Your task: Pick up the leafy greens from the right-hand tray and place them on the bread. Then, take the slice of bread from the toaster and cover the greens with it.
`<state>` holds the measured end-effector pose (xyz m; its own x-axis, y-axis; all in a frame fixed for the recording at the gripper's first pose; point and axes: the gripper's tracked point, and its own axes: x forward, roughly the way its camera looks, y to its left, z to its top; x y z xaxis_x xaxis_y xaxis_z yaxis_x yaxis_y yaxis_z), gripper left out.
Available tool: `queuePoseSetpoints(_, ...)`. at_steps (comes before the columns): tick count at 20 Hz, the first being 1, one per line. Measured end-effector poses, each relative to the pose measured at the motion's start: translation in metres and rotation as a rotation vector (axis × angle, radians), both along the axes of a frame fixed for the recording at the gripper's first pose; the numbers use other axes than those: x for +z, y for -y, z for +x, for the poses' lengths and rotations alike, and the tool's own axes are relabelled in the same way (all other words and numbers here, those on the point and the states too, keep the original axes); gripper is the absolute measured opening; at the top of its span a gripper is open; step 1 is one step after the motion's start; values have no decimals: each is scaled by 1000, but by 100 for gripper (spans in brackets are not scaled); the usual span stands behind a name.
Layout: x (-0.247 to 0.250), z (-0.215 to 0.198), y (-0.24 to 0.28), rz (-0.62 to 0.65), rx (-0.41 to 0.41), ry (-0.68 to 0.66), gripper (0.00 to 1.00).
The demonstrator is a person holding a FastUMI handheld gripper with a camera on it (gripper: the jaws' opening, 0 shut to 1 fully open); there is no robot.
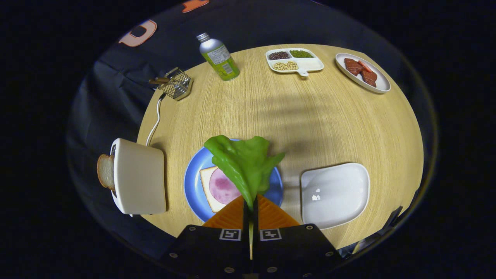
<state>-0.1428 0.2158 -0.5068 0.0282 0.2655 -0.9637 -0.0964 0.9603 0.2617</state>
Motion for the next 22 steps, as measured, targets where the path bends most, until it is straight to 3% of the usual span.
queuePoseSetpoints(8, -30, -11, -30, -23, 32, -59, 5)
queuePoseSetpoints(12, -27, -13, -44, 13, 43, -65, 14)
queuePoseSetpoints(17, -19, -12, -45, 30, 38, -70, 51)
queuePoseSetpoints(22, 21, 0, -58, 50, 19, -36, 67)
